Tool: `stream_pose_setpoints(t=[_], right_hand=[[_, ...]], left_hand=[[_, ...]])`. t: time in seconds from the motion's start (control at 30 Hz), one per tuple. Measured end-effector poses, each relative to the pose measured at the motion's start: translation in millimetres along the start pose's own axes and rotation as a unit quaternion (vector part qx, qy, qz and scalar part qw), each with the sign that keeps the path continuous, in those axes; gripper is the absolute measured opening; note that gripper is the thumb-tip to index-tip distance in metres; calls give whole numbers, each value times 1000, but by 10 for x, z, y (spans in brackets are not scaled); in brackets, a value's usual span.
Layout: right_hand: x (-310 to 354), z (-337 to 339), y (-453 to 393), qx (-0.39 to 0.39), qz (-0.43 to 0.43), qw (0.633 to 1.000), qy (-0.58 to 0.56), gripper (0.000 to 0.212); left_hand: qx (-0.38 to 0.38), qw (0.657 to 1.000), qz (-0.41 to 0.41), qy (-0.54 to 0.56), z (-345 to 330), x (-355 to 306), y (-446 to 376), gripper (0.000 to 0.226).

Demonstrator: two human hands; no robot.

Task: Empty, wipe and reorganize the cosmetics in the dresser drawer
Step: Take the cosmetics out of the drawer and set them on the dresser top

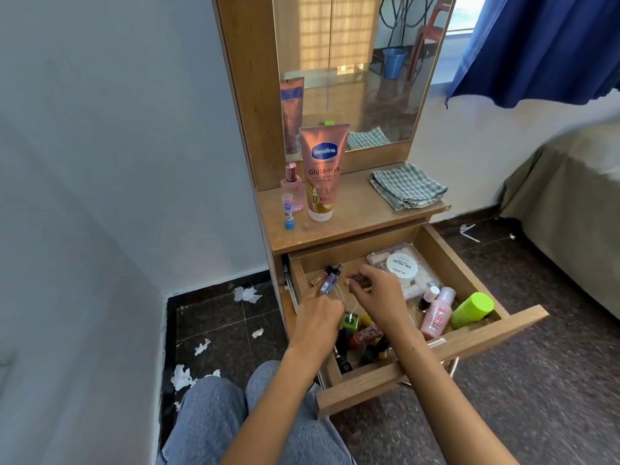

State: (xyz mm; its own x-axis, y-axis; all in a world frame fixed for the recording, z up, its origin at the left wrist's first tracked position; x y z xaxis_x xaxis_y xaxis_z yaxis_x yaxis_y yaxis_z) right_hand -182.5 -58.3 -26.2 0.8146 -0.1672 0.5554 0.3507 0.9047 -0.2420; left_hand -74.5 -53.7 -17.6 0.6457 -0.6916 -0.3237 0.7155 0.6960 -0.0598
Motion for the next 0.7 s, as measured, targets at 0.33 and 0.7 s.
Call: stream_pose_setpoints(t=[0.33,0.7], right_hand=[[-16,-32,-7,8,4,1000,-10,8],[-44,-61,-33,7,-1,1000,-12,7]], left_hand=[[-257,933,20,251,991,387,131,14],[-292,928,70,220,1358,887,-189,21]])
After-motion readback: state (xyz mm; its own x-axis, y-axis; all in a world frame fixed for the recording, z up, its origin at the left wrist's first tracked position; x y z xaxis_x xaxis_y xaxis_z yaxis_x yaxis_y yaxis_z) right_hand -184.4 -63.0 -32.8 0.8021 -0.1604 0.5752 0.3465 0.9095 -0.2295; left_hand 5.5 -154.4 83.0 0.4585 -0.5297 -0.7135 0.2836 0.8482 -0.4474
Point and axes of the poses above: each hand's wrist, its own y-axis away from the middle knuckle, its own z-axis out of the back of the hand, x = y × z, the point moved 10 cm from there along -y, towards the middle knuckle, and after that the axes turned 12 degrees about y, right-handed, at the moved point
